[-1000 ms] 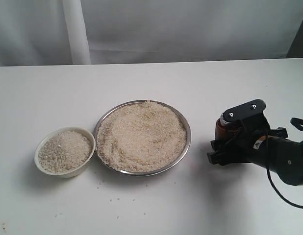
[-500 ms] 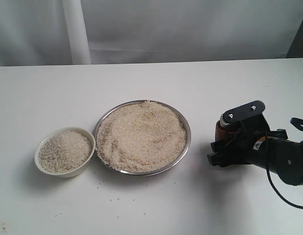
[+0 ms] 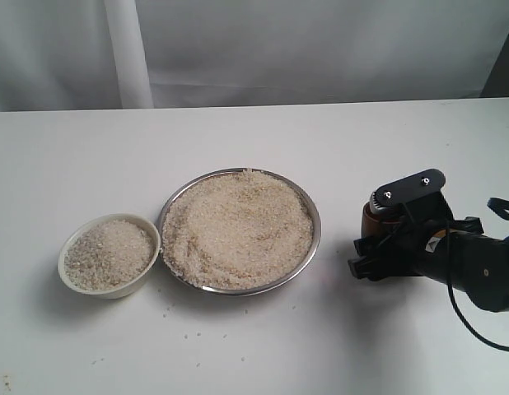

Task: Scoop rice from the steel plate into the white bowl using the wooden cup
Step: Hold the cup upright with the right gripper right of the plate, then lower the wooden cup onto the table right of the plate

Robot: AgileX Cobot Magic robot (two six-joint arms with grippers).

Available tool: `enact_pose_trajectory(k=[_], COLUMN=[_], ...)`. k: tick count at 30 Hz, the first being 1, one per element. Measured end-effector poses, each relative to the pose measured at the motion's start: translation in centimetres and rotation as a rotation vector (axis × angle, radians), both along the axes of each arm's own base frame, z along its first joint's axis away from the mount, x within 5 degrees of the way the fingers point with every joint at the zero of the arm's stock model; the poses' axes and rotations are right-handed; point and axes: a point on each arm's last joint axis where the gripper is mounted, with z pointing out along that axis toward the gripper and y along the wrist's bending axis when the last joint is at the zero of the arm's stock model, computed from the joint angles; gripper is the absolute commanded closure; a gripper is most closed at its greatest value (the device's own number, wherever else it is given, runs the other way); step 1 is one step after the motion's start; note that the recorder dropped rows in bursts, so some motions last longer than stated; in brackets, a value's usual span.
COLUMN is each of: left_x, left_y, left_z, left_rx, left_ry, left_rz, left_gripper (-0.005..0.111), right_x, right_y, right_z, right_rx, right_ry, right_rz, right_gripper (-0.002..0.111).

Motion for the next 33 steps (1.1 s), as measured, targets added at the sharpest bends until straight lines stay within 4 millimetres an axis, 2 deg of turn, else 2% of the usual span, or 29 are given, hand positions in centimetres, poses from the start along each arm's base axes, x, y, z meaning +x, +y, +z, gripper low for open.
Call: enact_pose_trajectory(k=[5, 9, 18, 20, 29, 31, 33], left_x=[0.0, 0.0, 0.0, 0.0, 0.0, 0.0, 0.0], left_y=[0.0, 0.0, 0.0, 0.0, 0.0, 0.0, 0.0], left_z=[0.0, 0.0, 0.0, 0.0, 0.0, 0.0, 0.0], left_rx=[0.000, 0.000, 0.000, 0.000, 0.000, 0.000, 0.000], left_ry=[0.000, 0.000, 0.000, 0.000, 0.000, 0.000, 0.000], left_rz=[0.000, 0.000, 0.000, 0.000, 0.000, 0.000, 0.000], left_gripper=[0.107, 0.107, 0.107, 0.107, 0.107, 0.107, 0.107], right_x=[0.0, 0.0, 0.1, 0.1, -0.6, -1.1, -1.7], right_y=[0.0, 0.0, 0.0, 0.0, -0.2, -0.3, -0.4], right_z=[0.0, 0.0, 0.1, 0.7, 8.3, 9.9, 11.2], right_rx=[0.000, 0.000, 0.018, 0.048, 0.170, 0.195, 0.207], right_ry=[0.000, -0.002, -0.007, -0.021, -0.244, -0.272, -0.286], right_rz=[0.000, 0.000, -0.015, -0.036, -0.045, -0.044, -0.027], right_gripper=[0.037, 0.024, 0.024, 0.024, 0.025, 0.029, 0.038])
